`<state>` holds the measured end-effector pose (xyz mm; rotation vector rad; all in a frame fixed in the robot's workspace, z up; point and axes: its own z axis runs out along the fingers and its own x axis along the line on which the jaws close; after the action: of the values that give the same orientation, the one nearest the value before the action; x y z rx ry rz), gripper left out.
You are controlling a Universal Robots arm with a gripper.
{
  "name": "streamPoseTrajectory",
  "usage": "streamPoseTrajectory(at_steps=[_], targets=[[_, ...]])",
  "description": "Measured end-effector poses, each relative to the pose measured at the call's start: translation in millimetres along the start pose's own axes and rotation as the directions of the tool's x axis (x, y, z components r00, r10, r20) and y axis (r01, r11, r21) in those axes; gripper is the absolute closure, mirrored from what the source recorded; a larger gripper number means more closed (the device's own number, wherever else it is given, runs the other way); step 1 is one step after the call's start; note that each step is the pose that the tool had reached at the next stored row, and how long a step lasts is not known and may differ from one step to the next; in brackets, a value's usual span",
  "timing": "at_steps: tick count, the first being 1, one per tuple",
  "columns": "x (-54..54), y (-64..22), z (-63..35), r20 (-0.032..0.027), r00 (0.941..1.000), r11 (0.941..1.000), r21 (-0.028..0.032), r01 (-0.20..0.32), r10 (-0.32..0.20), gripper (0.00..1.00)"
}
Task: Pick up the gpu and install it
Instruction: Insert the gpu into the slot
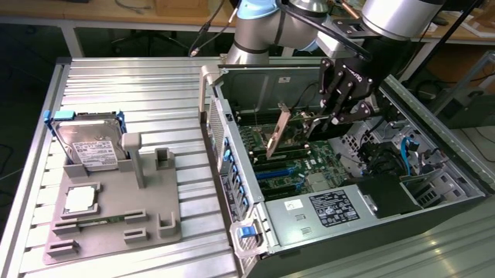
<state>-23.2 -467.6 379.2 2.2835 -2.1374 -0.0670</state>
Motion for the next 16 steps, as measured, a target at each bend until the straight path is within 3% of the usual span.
streamPoseTrajectory(at_steps=[16], targets=[[0.2,-0.3,7.6,0.0,1.0,1.0,0.0005,0.0,0.0,0.73]])
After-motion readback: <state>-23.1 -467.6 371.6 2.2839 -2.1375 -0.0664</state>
